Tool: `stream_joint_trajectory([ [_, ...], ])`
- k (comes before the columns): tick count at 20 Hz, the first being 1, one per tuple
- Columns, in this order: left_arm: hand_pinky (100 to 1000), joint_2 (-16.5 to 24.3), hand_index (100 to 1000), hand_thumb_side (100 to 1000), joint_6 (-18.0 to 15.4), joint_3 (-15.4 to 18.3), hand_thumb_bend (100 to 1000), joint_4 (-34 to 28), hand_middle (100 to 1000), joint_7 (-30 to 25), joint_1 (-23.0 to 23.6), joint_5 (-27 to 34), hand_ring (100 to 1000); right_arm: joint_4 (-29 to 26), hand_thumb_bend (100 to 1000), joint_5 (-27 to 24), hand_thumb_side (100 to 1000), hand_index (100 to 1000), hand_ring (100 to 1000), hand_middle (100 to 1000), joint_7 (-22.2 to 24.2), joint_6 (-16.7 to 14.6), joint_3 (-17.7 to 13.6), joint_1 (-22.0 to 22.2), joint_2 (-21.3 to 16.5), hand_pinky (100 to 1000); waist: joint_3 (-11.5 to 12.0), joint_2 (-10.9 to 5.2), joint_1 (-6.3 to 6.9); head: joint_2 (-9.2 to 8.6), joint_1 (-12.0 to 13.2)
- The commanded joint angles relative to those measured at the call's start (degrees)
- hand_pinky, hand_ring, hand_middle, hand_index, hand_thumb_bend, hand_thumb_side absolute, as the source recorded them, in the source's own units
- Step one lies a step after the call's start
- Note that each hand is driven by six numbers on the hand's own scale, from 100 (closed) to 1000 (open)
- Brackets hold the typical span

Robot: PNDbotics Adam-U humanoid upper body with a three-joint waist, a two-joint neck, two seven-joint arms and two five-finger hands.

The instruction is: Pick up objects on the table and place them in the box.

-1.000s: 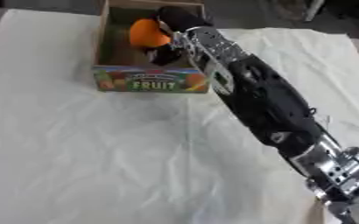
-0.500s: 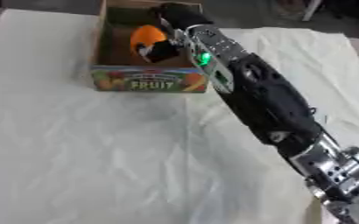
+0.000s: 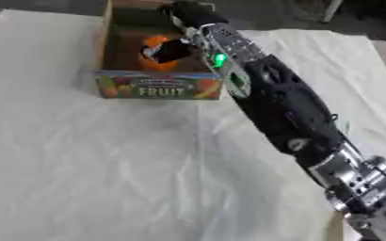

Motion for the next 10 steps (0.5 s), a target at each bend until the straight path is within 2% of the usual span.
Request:
stream_joint_trajectory([
  [1, 326, 0.4, 718, 724, 0.2, 0.3, 100, -1.1, 638, 0.1, -0.1, 0.4, 367, -6.1, 241, -3.7, 742, 976, 1000, 807, -1.8, 1.4, -1.3, 0.3, -3.8, 930, -0.4, -1.3, 0.59, 0.55, 0.4],
  [3, 326, 0.4, 718, 720, 0.2, 0.5, 100, -1.1, 638, 0.3, 0.0, 0.4, 367, -12.2, 192, -7.5, 733, 977, 1000, 799, -3.0, 3.4, -2.4, 1.9, -5.8, 937, -0.9, -1.49, 0.82, 0.84, 1.1],
  [10, 328, 0.4, 717, 723, 0.3, 0.8, 100, -1.1, 639, 0.7, 0.2, 0.2, 369, -33.1, 144, -17.8, 718, 975, 1000, 784, -7.4, 10.7, -8.3, 10.2, -12.4, 943, -2.9, -2.3, 1.85, 1.71, 3.3],
])
